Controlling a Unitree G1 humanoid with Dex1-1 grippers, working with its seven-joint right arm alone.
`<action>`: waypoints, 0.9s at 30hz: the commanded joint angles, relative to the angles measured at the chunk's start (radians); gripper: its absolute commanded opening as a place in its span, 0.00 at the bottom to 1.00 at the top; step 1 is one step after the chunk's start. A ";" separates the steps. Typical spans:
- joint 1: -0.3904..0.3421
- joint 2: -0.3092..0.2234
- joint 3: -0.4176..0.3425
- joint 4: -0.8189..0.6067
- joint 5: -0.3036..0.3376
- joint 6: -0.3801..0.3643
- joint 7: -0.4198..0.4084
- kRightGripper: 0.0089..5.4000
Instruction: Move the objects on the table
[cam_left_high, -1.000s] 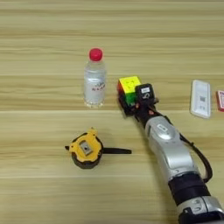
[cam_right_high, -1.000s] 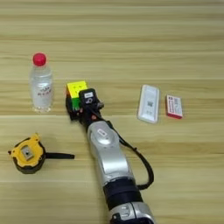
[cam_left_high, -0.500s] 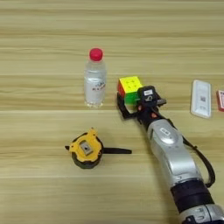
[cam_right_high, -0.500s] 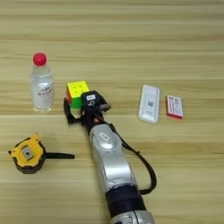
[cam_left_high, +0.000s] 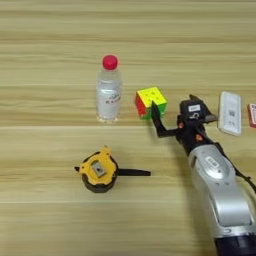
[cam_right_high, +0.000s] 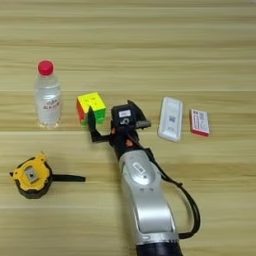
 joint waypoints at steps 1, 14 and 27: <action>-0.025 -0.022 -0.095 -0.096 0.013 -0.020 -0.052 0.99; -0.035 -0.042 -0.233 0.049 0.024 -0.039 -0.121 0.99; -0.087 -0.049 -0.276 0.226 0.049 -0.073 -0.149 0.99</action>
